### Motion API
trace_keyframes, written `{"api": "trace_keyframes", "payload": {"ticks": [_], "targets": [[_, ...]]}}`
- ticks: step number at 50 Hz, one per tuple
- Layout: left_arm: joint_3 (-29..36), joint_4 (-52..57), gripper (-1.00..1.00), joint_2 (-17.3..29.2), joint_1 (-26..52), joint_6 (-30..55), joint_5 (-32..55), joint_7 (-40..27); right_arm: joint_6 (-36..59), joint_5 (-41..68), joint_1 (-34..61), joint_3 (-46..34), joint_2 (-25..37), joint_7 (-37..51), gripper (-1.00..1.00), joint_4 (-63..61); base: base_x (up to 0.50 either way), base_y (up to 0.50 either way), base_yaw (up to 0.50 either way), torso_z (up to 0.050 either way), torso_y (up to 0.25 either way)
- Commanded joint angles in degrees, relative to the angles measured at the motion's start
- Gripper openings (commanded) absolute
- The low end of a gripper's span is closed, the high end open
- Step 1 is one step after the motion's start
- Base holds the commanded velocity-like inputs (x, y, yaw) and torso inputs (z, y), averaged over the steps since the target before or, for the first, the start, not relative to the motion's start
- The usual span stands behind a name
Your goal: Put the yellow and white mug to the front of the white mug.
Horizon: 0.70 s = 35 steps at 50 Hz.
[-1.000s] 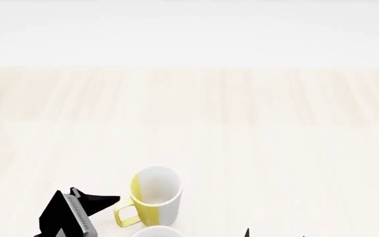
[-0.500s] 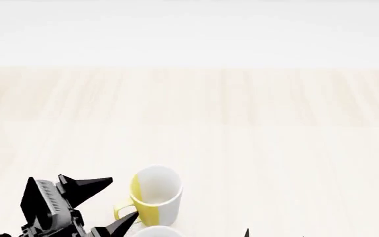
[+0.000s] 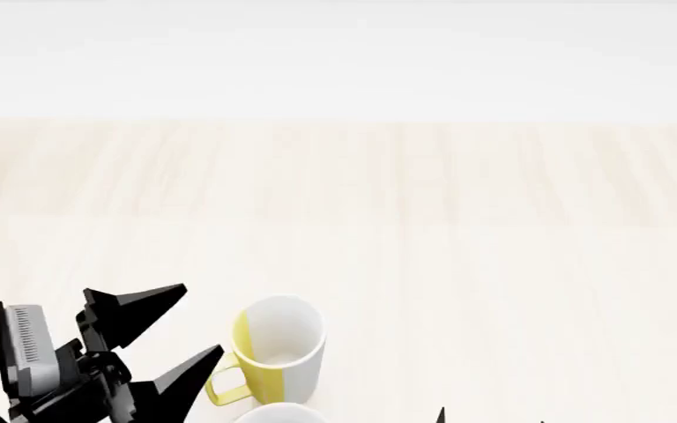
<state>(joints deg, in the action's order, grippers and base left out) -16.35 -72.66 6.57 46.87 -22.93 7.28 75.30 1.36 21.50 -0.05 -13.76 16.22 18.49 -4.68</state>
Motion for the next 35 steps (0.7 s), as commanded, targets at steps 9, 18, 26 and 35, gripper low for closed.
{"api": "trace_keyframes", "payload": {"ticks": [9, 18, 26, 35], "targets": [[-3.3, 26.3, 1.0, -2.1, -9.0, 14.7, 6.0, 3.2, -0.1, 0.2, 0.3, -0.5, 0.1, 0.2, 1.0, 0.4, 0.0, 0.0, 0.0, 0.0, 0.0], [-4.6, 46.9, 1.0, -2.9, -16.4, 25.8, 13.3, 2.9, -0.3, 0.4, -0.1, -0.4, 0.4, 0.5, 1.0, -0.4, 0.0, 0.0, 0.0, 0.0, 0.0], [-5.2, 61.7, 1.0, -3.6, -23.1, 30.4, 18.9, 1.5, -0.4, 0.4, -0.3, -0.5, 0.6, 0.7, 1.0, -0.7, 0.0, 0.0, 0.0, 0.0, 0.0], [-4.8, 72.6, 1.0, -6.1, -30.3, 24.5, 20.6, -7.8, -1.6, 0.9, -3.5, 0.9, 1.8, 2.2, 1.0, -6.1, 0.0, 0.0, 0.0, 0.0, 0.0]]}}
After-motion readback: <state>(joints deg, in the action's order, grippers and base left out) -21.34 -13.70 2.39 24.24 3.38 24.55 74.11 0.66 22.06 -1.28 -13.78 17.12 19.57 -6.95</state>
